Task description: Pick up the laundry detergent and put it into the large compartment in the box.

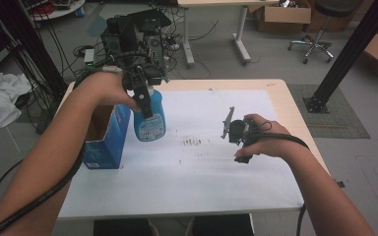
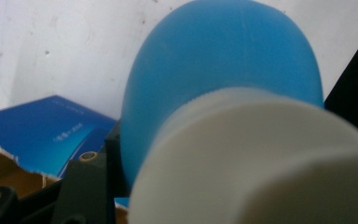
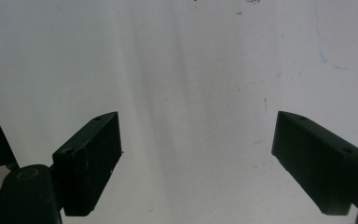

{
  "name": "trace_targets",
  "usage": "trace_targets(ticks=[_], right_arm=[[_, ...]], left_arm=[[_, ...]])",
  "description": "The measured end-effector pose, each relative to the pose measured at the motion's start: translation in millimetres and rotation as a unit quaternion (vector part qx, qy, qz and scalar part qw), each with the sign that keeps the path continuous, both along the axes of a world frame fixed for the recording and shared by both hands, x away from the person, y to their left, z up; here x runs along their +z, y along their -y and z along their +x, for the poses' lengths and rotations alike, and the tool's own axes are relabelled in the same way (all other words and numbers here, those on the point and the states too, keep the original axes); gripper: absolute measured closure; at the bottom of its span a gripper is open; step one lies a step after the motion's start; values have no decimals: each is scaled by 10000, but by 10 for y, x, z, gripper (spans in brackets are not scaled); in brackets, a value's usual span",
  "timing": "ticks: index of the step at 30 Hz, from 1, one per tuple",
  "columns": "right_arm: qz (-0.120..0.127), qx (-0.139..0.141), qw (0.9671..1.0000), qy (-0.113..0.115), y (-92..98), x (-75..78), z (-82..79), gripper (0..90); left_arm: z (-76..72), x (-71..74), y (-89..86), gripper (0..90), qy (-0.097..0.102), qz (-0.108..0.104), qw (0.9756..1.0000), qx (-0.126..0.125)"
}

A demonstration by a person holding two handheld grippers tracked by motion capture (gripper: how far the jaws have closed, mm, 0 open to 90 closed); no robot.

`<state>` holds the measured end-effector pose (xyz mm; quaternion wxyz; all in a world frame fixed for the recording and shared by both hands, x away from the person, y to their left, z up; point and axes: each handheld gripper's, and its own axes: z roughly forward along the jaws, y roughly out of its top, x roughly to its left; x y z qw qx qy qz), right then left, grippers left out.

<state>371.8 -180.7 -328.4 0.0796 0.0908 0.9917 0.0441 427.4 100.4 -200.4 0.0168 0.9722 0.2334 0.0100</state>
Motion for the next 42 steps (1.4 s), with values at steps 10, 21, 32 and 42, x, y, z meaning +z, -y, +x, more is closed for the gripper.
trace_targets(ticks=[10, 21, 32, 42], right_arm=[[-1, 73, 10000, 9, -21, 29, 22, 158], [18, 174, 9998, 11, -12, 55, 46, 158], [-2, 276, 9996, 10, -28, 47, 51, 158], [4, 270, 9996, 13, -32, 57, 50, 158]], left_arm=[[3, 215, -92, 407, 56, 16, 9967, 811], [-34, 600, -215, 408, 88, -116, 9877, 1557], [-76, 886, -432, 408, 179, -304, 9732, 2272], [-87, 1083, -722, 407, 189, -354, 9537, 2982]])
